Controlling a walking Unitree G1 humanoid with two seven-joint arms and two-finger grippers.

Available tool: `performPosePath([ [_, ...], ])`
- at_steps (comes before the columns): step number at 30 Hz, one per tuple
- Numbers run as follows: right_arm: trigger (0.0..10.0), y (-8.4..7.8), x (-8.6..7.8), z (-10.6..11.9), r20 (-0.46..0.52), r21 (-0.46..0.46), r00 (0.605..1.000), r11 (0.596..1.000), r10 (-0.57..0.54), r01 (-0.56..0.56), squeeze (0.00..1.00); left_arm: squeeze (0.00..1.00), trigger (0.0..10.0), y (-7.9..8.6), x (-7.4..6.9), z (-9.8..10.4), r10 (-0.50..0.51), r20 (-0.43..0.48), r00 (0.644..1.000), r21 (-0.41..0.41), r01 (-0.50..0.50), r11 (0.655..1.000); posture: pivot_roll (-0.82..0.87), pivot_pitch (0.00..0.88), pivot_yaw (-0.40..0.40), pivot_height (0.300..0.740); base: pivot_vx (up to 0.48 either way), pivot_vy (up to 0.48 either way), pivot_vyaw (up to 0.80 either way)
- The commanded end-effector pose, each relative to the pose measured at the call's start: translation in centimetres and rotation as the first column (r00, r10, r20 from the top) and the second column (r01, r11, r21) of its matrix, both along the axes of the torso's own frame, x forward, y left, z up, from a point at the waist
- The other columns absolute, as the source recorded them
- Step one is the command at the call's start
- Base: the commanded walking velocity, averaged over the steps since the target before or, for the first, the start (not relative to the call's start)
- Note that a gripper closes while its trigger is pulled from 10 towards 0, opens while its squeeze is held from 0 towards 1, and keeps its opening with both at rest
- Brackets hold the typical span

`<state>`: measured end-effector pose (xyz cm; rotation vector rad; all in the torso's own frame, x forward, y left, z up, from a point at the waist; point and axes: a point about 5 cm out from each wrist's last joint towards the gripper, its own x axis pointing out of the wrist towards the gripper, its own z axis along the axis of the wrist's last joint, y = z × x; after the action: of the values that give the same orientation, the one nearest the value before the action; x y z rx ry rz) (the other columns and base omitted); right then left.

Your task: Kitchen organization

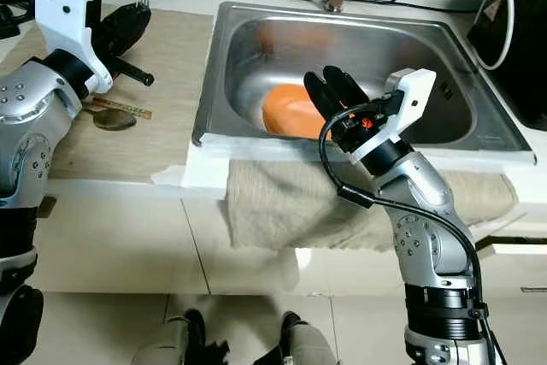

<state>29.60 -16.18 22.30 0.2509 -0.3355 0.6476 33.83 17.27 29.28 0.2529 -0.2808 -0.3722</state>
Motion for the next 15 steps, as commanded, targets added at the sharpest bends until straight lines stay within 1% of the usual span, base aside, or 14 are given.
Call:
performPosePath([
  [1,10.0,-0.17,-0.04,0.14,0.008,-0.004,1.000,1.000,-0.017,0.017,0.00,0.00,10.0,-0.45,-0.27,0.98,-0.017,0.027,0.999,-0.005,0.018,1.000,-0.15,0.165,-0.020,0.740,0.000,0.000,0.00],
  [5,10.0,-0.02,-0.15,0.17,-0.001,0.007,1.000,1.000,-0.018,0.018,0.00,0.00,10.0,-0.66,-0.38,1.43,-0.019,0.050,0.999,-0.011,0.019,1.000,-0.15,0.197,-0.023,0.740,0.000,0.000,0.00],
  [8,10.0,0.05,-0.24,0.01,-0.011,0.013,1.000,1.000,-0.014,0.014,0.00,0.00,10.0,-0.67,-0.34,1.59,-0.011,0.074,0.997,-0.012,0.012,1.000,-0.16,0.201,-0.024,0.740,0.000,0.000,0.00],
  [11,10.0,-0.04,-0.37,-0.03,-0.016,0.019,1.000,1.000,-0.013,0.013,0.00,0.00,10.0,-0.74,-0.34,1.60,-0.016,0.074,0.997,-0.015,0.017,1.000,-0.16,0.201,-0.022,0.740,0.360,0.000,0.00],
  [14,10.0,-0.18,-0.37,0.04,-0.014,0.026,1.000,0.999,-0.022,0.022,0.00,0.00,10.0,-0.79,-0.35,1.56,-0.022,0.066,0.998,-0.018,0.023,1.000,-0.16,0.202,-0.019,0.740,0.382,0.000,-0.41],
  [15,10.0,-0.22,-0.37,0.08,-0.012,0.023,1.000,0.999,-0.027,0.027,0.00,0.00,10.0,-0.85,-0.35,1.56,-0.025,0.065,0.998,-0.015,0.026,1.000,-0.17,0.204,-0.022,0.740,0.424,0.000,0.00],
])
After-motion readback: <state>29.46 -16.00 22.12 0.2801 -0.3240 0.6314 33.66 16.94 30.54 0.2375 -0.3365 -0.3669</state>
